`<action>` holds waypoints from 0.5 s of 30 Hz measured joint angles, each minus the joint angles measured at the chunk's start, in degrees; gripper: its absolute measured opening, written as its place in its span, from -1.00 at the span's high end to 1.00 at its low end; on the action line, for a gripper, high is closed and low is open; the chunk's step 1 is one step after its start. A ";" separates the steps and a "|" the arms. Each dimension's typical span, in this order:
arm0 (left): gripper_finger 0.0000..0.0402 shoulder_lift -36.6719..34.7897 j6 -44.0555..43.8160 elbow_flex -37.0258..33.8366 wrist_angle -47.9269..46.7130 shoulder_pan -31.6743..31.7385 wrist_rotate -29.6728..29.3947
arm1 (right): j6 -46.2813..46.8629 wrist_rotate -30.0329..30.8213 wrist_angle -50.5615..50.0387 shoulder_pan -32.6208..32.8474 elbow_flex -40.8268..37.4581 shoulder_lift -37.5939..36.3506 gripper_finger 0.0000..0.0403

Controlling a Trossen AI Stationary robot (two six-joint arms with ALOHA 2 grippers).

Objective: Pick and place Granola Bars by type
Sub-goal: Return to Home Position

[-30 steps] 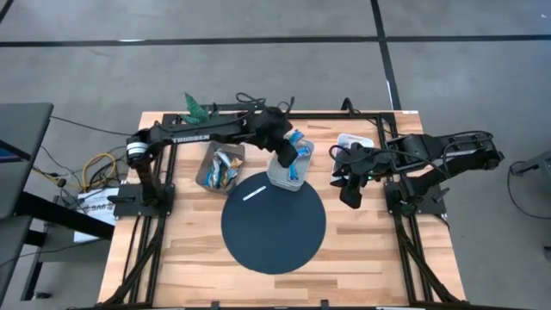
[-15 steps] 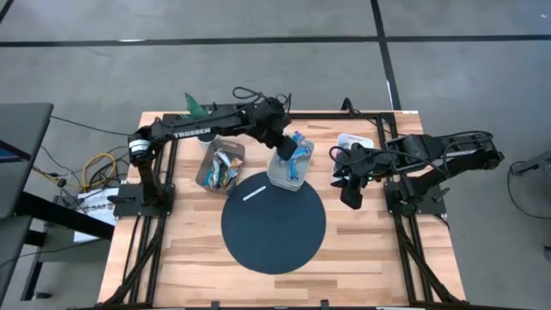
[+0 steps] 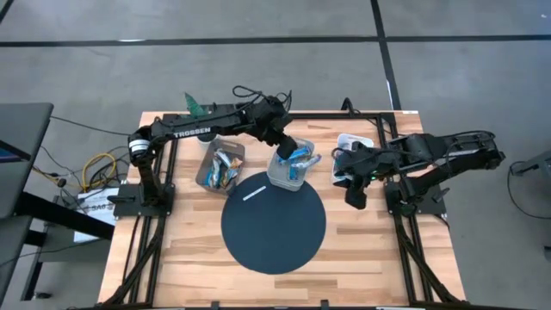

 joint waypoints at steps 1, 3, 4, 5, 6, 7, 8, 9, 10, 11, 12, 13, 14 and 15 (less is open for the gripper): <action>-0.12 0.00 0.08 0.02 0.94 -0.36 0.86 | -0.93 0.08 1.27 0.44 -0.29 -1.28 0.37; -0.07 -0.32 0.06 0.00 2.18 -0.98 2.22 | -2.46 0.03 5.01 1.21 -2.30 -5.22 0.37; -0.04 -0.51 -0.02 0.00 2.77 -1.39 2.45 | -2.65 -0.09 6.96 1.62 -3.91 -7.51 0.37; -0.01 -0.67 -0.42 0.02 3.49 -1.68 2.46 | -2.56 -0.09 9.42 2.00 -5.78 -9.91 0.37; 0.02 -0.86 -0.82 0.02 3.66 -1.89 2.56 | -2.01 -0.07 12.29 2.37 -8.10 -12.62 0.37; 0.05 -1.07 -1.03 0.00 3.45 -2.10 2.77 | -1.71 -0.07 14.83 2.64 -10.69 -15.31 0.37; 0.07 -1.16 -1.02 0.00 3.89 -2.42 3.05 | -1.27 -0.03 17.52 2.88 -13.62 -18.03 0.37; 0.10 -1.32 -1.01 0.00 4.46 -2.69 3.25 | -0.70 0.06 20.90 3.14 -16.83 -20.54 0.37; 0.12 -1.66 -1.01 0.00 4.53 -3.01 3.49 | -0.37 0.05 24.64 3.35 -20.04 -23.00 0.37; 0.15 -2.02 -1.09 0.00 4.51 -3.38 3.50 | -0.24 0.05 28.39 3.58 -23.58 -25.54 0.37; 0.17 -2.47 -1.28 0.00 4.92 -3.73 3.43 | -0.18 0.03 32.03 3.90 -27.16 -28.05 0.37; 0.18 -2.93 -1.47 0.00 5.02 -4.03 3.03 | -0.03 0.01 36.10 4.26 -30.84 -30.45 0.37; 0.20 -3.38 -1.51 0.00 4.92 -4.32 2.33 | 0.16 0.00 40.74 4.53 -34.23 -32.67 0.37; 0.21 -3.84 -1.56 0.00 4.91 -4.61 1.44 | 0.21 0.00 45.69 4.74 -37.59 -34.87 0.37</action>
